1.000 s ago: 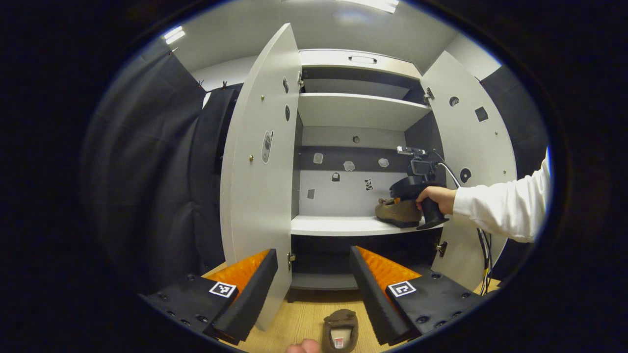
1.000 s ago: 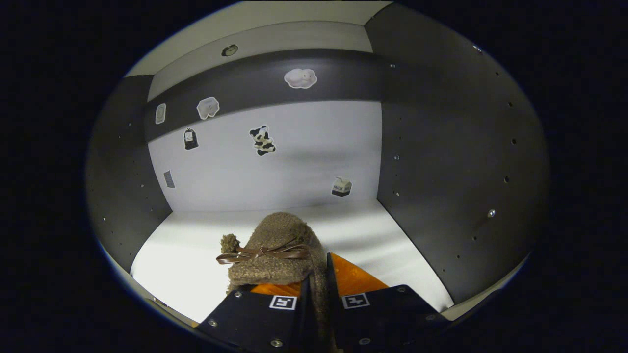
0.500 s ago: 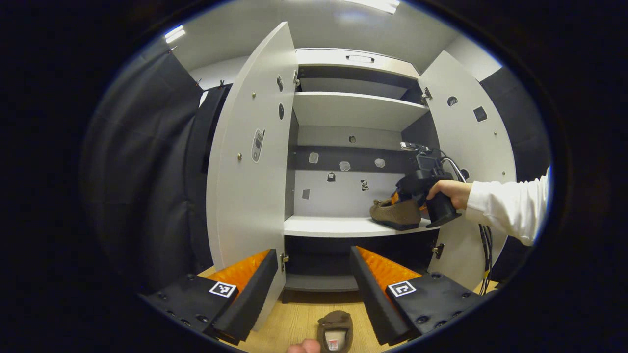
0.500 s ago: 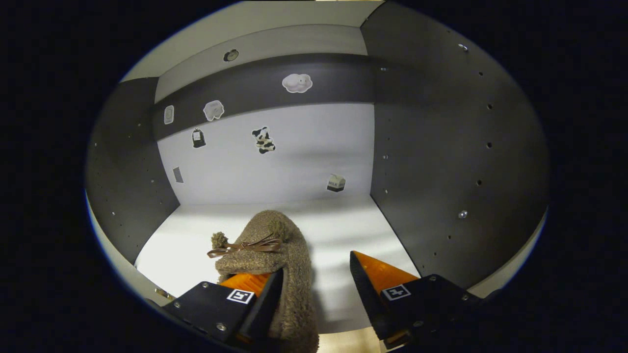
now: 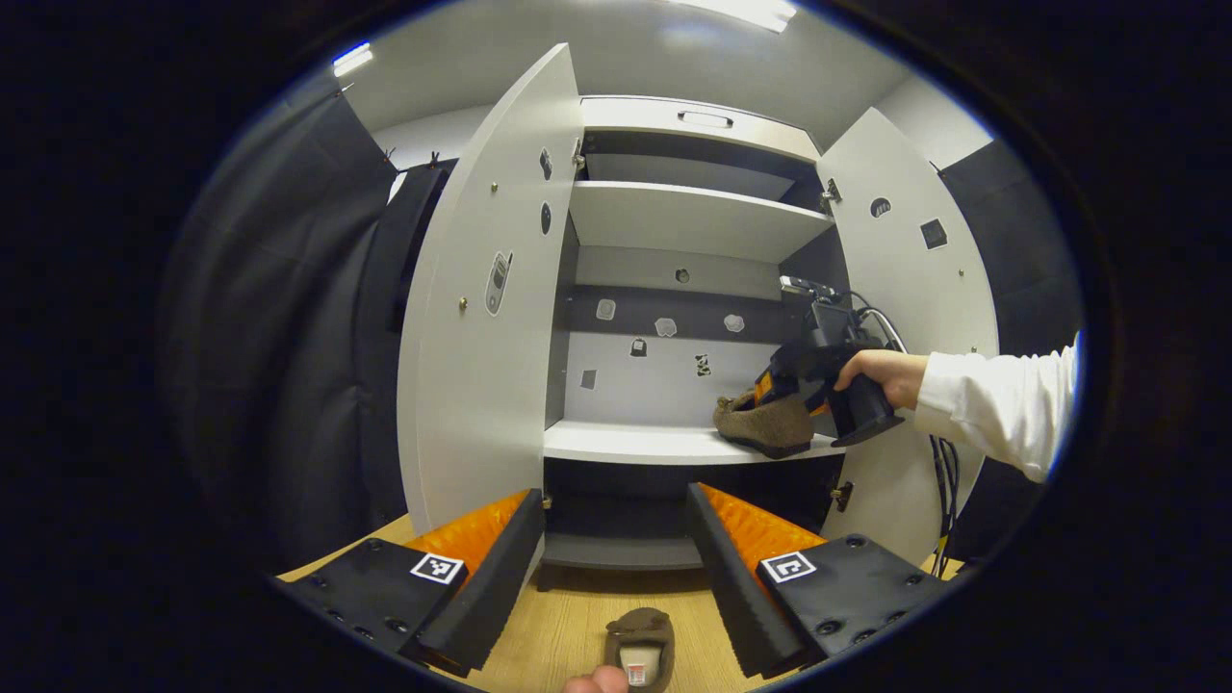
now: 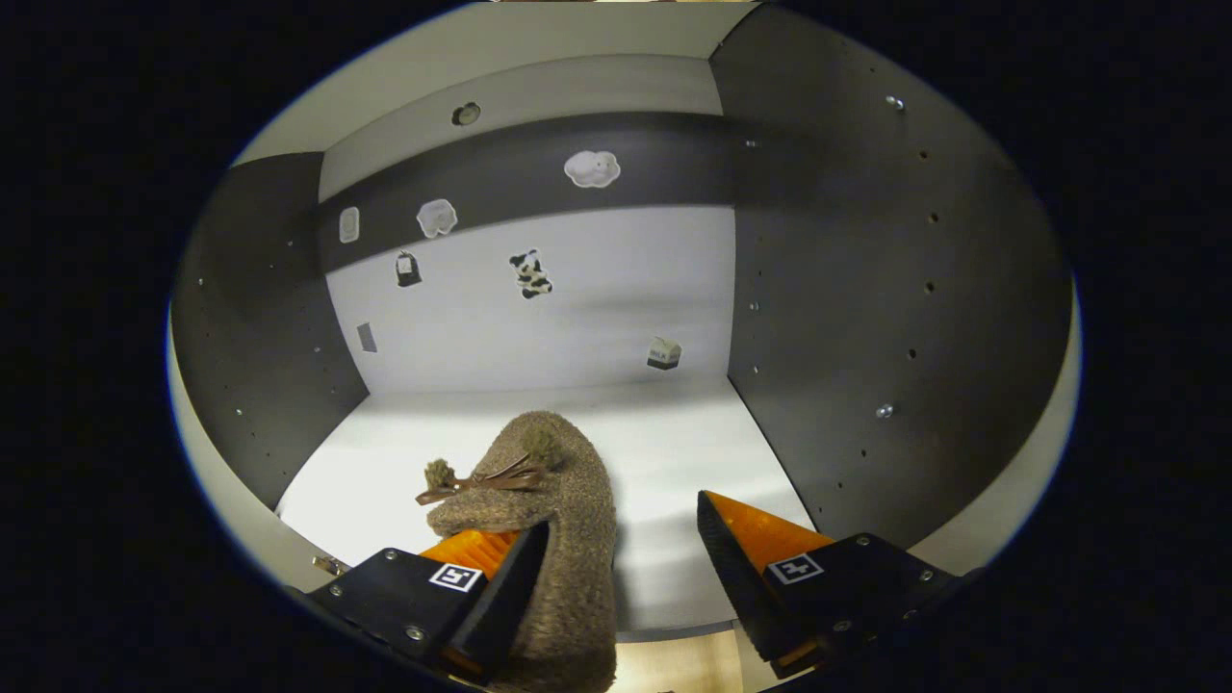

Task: Grab one shoe with the right hand and put it into the shoe cabinet, grab the other shoe with the left hand and put it into the shoe cabinet; then close the right door with the right hand and the left door with the left hand.

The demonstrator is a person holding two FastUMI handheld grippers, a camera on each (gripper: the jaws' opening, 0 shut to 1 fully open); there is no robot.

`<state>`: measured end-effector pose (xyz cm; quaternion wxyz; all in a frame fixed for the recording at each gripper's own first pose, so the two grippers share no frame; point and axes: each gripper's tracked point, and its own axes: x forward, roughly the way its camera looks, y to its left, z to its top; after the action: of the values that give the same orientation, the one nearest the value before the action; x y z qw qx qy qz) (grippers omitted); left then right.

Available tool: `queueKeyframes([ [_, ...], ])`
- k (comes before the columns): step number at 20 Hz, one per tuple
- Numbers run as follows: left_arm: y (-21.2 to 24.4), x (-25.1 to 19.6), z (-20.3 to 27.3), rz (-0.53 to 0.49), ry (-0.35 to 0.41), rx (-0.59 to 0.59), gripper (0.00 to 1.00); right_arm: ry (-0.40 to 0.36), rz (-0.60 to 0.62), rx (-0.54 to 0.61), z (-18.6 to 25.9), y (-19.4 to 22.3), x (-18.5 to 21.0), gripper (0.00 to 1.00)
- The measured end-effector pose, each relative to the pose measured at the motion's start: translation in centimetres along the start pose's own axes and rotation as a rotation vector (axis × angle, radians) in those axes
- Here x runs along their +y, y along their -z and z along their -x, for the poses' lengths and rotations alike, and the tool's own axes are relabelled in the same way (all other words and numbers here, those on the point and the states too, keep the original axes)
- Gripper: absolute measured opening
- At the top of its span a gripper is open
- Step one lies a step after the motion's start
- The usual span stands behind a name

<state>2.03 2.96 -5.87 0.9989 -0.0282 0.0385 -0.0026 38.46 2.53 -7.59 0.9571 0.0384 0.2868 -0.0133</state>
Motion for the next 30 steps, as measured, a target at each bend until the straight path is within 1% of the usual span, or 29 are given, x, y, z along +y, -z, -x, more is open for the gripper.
queueKeyframes([
  [1,-0.1,-0.1,0.2,0.000,0.003,0.002,0.96,-0.006,0.004,0.005,-0.2,0.3,0.2,0.92],
  [2,0.0,-0.2,0.4,-0.001,0.003,0.001,0.99,-0.006,0.002,0.000,0.2,0.4,0.2,0.92],
  [3,-0.1,-0.1,0.6,-0.003,0.000,-0.001,0.99,-0.011,0.005,-0.012,0.8,0.3,0.2,0.92],
  [4,-0.1,0.0,0.7,-0.001,-0.004,0.000,0.96,-0.021,0.010,-0.035,1.6,-0.2,0.3,0.92],
  [6,0.1,0.2,0.8,0.004,-0.012,0.007,0.96,-0.033,0.007,-0.072,3.2,-1.2,0.4,0.92],
  [7,0.3,0.2,0.9,0.006,-0.014,0.012,0.96,-0.041,-0.004,-0.065,4.0,-1.0,0.4,0.92],
  [8,0.2,0.3,1.0,0.006,-0.015,0.011,0.99,-0.051,-0.008,-0.058,4.8,-0.8,0.5,0.92],
  [9,0.0,0.4,1.0,0.004,-0.018,0.005,0.96,-0.061,-0.011,-0.077,5.6,-0.9,0.6,0.92],
  [11,-0.1,0.6,1.0,-0.001,-0.024,-0.001,0.96,-0.085,-0.006,-0.138,7.6,-1.5,1.1,0.92],
  [12,0.0,0.7,1.0,-0.002,-0.024,0.002,0.99,-0.104,-0.001,-0.169,8.7,-1.9,1.7,0.92],
  [14,-0.1,0.6,1.0,-0.007,-0.024,0.004,0.99,-0.129,0.010,-0.204,10.9,-1.8,2.3,0.92],
  [15,-0.1,0.7,1.1,-0.011,-0.025,0.002,0.96,-0.140,0.014,-0.222,12.0,-1.9,2.5,0.92],
  [20,-0.2,0.4,1.4,-0.013,-0.027,-0.004,0.96,-0.184,0.011,-0.311,17.7,-1.3,2.7,0.92],
  [21,-0.1,0.3,1.4,-0.010,-0.026,-0.002,0.96,-0.183,0.020,-0.334,18.8,-0.9,2.5,0.92],
  [22,0.1,0.3,1.4,-0.008,-0.027,0.002,0.99,-0.176,0.032,-0.359,19.9,-0.6,2.1,0.92],
  [23,0.2,0.2,1.4,-0.004,-0.028,0.007,0.96,-0.172,0.045,-0.379,20.8,0.2,1.6,0.92],
  [24,0.4,0.1,1.5,0.000,-0.028,0.012,0.99,-0.174,0.055,-0.390,21.8,0.6,2.0,0.92],
  [27,1.3,-0.2,1.6,0.013,-0.030,0.033,0.99,-0.192,0.054,-0.412,24.0,3.3,1.9,0.92],
  [28,1.7,-0.5,1.8,0.017,-0.026,0.043,0.96,-0.187,0.047,-0.420,24.4,4.3,1.5,0.92],
  [29,2.0,-0.6,2.0,0.018,-0.024,0.050,0.99,-0.182,0.038,-0.420,24.6,5.7,0.9,0.92],
  [30,2.3,-0.8,2.0,0.019,-0.024,0.054,0.99,-0.179,0.032,-0.415,24.8,7.1,0.5,0.92],
])
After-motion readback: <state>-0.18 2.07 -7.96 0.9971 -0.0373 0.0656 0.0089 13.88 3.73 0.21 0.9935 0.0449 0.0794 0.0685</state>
